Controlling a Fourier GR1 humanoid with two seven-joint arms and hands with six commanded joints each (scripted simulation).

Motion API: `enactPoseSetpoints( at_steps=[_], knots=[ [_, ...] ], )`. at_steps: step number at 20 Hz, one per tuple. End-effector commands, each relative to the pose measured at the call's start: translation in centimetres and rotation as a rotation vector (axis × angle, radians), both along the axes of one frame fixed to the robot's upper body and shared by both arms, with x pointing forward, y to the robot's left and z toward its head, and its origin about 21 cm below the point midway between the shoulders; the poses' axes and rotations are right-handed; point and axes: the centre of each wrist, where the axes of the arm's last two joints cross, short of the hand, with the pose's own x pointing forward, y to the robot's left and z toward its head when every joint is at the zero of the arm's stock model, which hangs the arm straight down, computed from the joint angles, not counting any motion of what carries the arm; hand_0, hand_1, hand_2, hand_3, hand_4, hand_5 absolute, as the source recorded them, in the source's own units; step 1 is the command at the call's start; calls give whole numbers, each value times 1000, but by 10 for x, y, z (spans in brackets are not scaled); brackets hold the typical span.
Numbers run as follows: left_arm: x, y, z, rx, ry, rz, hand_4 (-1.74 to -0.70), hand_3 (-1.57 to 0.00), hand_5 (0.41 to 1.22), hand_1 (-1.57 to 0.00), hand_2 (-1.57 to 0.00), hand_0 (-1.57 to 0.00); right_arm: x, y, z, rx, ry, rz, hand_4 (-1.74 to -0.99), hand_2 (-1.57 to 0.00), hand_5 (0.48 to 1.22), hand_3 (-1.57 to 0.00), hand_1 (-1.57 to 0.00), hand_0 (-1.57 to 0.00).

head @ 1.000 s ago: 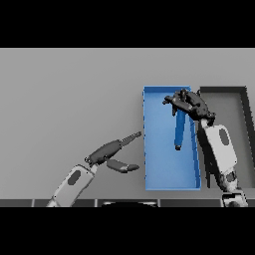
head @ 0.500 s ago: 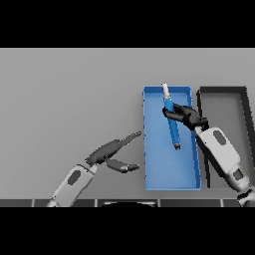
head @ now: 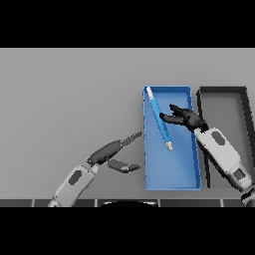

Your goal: Pick up the blue pipe and place it into the blue bin.

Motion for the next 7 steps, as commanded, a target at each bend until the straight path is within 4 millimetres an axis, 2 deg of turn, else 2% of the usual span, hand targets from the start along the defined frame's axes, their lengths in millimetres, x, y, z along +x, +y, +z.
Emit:
enactPoseSetpoints(
  at_steps=[1,7],
  knots=[
    [-1,1,0,0,6,0,-920,1,465,1,1,1,1,1,0,-1,1,-1,-1127,-12,680,-9,-12,-14],
    [-7,-8,-3,-2,20,-4,-920,1,468,1,1,1,4,1,2,17,-5,24,-1129,-7,677,-6,-8,-9]
  ],
)
